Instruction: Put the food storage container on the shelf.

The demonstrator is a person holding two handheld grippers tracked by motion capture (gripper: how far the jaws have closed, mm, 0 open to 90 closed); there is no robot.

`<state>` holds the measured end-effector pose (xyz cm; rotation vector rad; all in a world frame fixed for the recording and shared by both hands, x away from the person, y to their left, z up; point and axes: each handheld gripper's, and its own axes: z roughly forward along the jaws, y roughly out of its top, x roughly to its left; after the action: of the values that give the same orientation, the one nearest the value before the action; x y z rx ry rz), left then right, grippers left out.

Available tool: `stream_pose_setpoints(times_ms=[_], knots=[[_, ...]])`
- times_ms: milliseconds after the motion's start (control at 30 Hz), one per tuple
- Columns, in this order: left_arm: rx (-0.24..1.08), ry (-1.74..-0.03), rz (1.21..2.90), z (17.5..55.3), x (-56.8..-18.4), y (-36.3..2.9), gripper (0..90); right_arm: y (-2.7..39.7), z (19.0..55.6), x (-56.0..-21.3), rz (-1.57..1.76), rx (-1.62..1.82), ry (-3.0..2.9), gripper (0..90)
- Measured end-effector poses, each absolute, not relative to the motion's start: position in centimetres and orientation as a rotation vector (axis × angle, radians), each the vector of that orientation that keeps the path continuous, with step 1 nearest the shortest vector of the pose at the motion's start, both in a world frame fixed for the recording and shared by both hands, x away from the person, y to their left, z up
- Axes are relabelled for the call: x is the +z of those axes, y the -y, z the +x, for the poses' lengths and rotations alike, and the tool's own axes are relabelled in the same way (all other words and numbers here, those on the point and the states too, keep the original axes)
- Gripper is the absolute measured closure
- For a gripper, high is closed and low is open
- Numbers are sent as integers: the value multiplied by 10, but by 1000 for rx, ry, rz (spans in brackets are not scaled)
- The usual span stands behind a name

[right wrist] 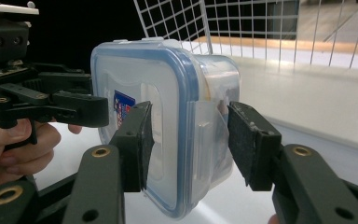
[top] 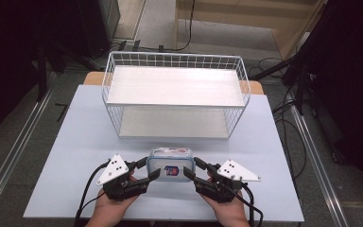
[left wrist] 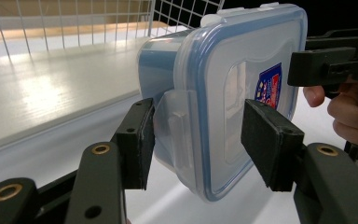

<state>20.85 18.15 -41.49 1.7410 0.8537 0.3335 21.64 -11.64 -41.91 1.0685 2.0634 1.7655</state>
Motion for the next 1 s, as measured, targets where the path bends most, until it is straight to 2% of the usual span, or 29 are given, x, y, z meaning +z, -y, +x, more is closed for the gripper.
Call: stream_pose_setpoints(times_ms=[567,1000], knots=[[425,-790,1722,205,-392,-178,460,117,209,-398,971,1768,-1975,522],[473,-718,1699,219,-356,-169,460,127,219,-369,943,1836,-1878,522]])
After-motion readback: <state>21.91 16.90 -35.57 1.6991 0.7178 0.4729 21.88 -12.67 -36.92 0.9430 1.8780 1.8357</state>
